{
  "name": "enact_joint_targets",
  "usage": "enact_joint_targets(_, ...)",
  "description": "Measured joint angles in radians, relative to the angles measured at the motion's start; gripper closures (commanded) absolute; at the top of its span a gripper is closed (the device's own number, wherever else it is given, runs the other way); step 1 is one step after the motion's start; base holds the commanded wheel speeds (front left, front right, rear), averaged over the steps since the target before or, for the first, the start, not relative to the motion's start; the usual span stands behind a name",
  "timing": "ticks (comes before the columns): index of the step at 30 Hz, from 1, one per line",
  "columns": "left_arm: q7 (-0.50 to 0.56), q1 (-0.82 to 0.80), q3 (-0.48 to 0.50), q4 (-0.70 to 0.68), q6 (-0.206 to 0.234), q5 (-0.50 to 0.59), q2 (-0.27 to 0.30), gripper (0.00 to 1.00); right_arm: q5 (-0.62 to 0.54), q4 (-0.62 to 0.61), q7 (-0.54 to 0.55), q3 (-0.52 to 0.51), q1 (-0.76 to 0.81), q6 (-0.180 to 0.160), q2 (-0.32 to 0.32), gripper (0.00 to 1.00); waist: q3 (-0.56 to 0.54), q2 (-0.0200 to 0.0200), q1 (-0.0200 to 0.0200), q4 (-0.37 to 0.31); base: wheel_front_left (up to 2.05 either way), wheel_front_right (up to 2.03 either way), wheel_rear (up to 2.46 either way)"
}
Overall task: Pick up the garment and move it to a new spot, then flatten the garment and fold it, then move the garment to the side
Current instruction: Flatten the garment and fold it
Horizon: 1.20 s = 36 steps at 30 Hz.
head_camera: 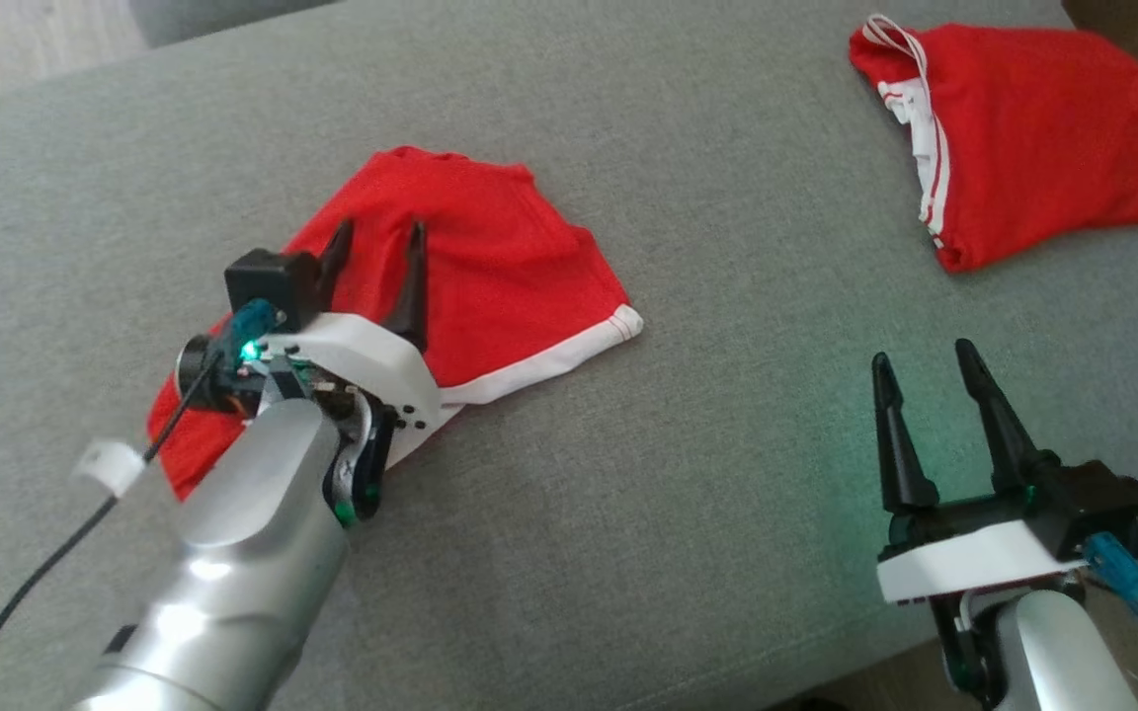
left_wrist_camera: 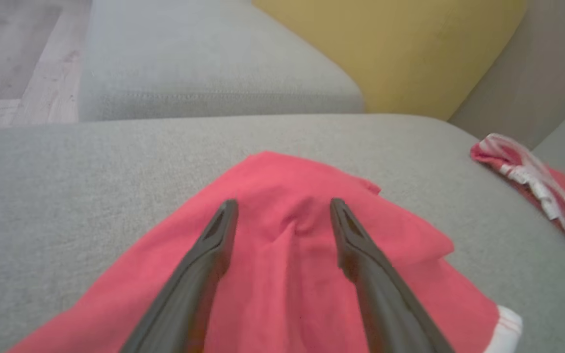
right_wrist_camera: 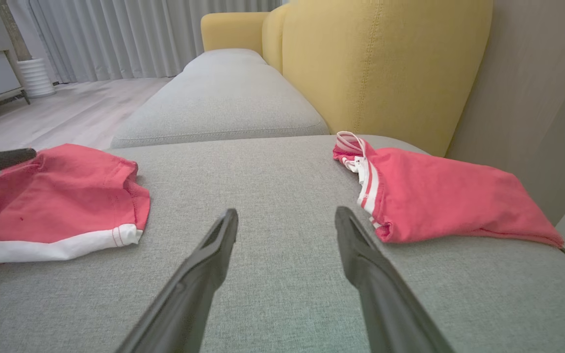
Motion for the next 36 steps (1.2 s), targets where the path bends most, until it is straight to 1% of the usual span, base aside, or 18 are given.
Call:
enact_joint_targets(3, -0.079, 0.024, 0.007, -0.040, -0.004, -0.001, 0.003, 0.00, 0.000, -0.002, 0.000, -0.013, 0.003, 0.000, 0.000, 0.00, -0.024, 0.0000, 0.0000, 0.016, 0.00, 0.00, 0.00)
enact_joint_targets(4, -0.079, 0.024, 0.007, -0.040, -0.004, -0.001, 0.003, 0.00, 0.000, -0.002, 0.000, -0.013, 0.003, 0.000, 0.000, 0.00, -0.024, 0.0000, 0.0000, 0.016, 0.00, 0.00, 0.00)
enact_joint_targets(6, -0.113, 0.066, 0.017, -0.095, 0.004, -0.001, 0.009, 0.00, -0.001, -0.008, 0.000, -0.023, 0.011, 0.000, 0.000, 0.00, -0.045, 0.0000, -0.0001, 0.027, 0.00, 0.00, 0.00)
enact_joint_targets(9, -0.138, 0.175, 0.044, -0.222, 0.058, 0.027, 0.043, 0.00, -0.005, -0.021, 0.000, -0.045, 0.024, 0.000, 0.000, 0.00, -0.084, 0.0000, -0.0002, 0.046, 0.00, 0.00, 0.00)
enact_joint_targets(12, -0.146, 0.329, 0.082, -0.361, 0.119, 0.050, 0.084, 0.00, -0.006, -0.037, 0.000, -0.071, 0.046, 0.000, 0.000, 0.00, -0.121, 0.0000, -0.0003, 0.072, 0.00, 0.00, 0.00)
enact_joint_targets(13, -0.146, 0.387, 0.100, -0.405, 0.131, 0.050, 0.095, 0.00, -0.011, -0.042, 0.000, -0.076, 0.054, 0.000, 0.000, 0.00, -0.131, 0.0000, -0.0003, 0.083, 0.00, 0.00, 0.00)
enact_joint_targets(15, -0.146, 0.499, 0.139, -0.484, 0.152, 0.056, 0.102, 0.00, -0.014, -0.047, 0.000, -0.083, 0.061, 0.000, 0.000, 0.00, -0.148, 0.0000, -0.0003, 0.106, 0.00, 0.00, 0.00)
enact_joint_targets(17, -0.146, 0.594, 0.170, -0.535, 0.168, 0.088, 0.110, 0.00, -0.028, -0.049, 0.000, -0.094, 0.064, 0.000, 0.000, 0.00, -0.164, 0.0000, -0.0003, 0.129, 0.00, 0.00, 0.00)
enact_joint_targets(21, -0.146, 0.737, 0.240, -0.600, 0.176, 0.149, 0.112, 0.00, -0.041, -0.047, 0.000, -0.108, 0.078, 0.000, 0.000, 0.00, -0.193, 0.0000, -0.0003, 0.179, 0.00, 0.00, 0.00)
enact_joint_targets(25, -0.146, 0.818, 0.302, -0.636, 0.119, 0.214, 0.083, 0.00, -0.041, -0.032, 0.000, -0.111, 0.079, 0.000, 0.000, 0.00, -0.220, 0.0001, -0.0002, 0.233, 0.00, 0.00, 0.00)
enact_joint_targets(30, -0.146, 0.895, 0.400, -0.645, 0.023, 0.296, 0.024, 0.00, -0.022, 0.002, 0.000, -0.103, 0.104, 0.000, 0.000, 0.00, -0.258, 0.0000, -0.0002, 0.288, 0.00, 0.00, 0.00)
enact_joint_targets(33, -0.146, 0.935, 0.459, -0.632, -0.037, 0.340, -0.013, 0.00, -0.021, 0.027, 0.000, -0.096, 0.116, 0.000, 0.000, 0.00, -0.277, 0.0000, -0.0002, 0.308, 0.00, 0.00, 0.00)
enact_joint_targets(36, -0.146, 0.957, 0.507, -0.615, -0.086, 0.377, -0.040, 0.00, -0.021, 0.037, 0.000, -0.085, 0.116, 0.000, 0.000, 0.00, -0.287, 0.0000, -0.0002, 0.318, 0.00, 0.00, 0.00)
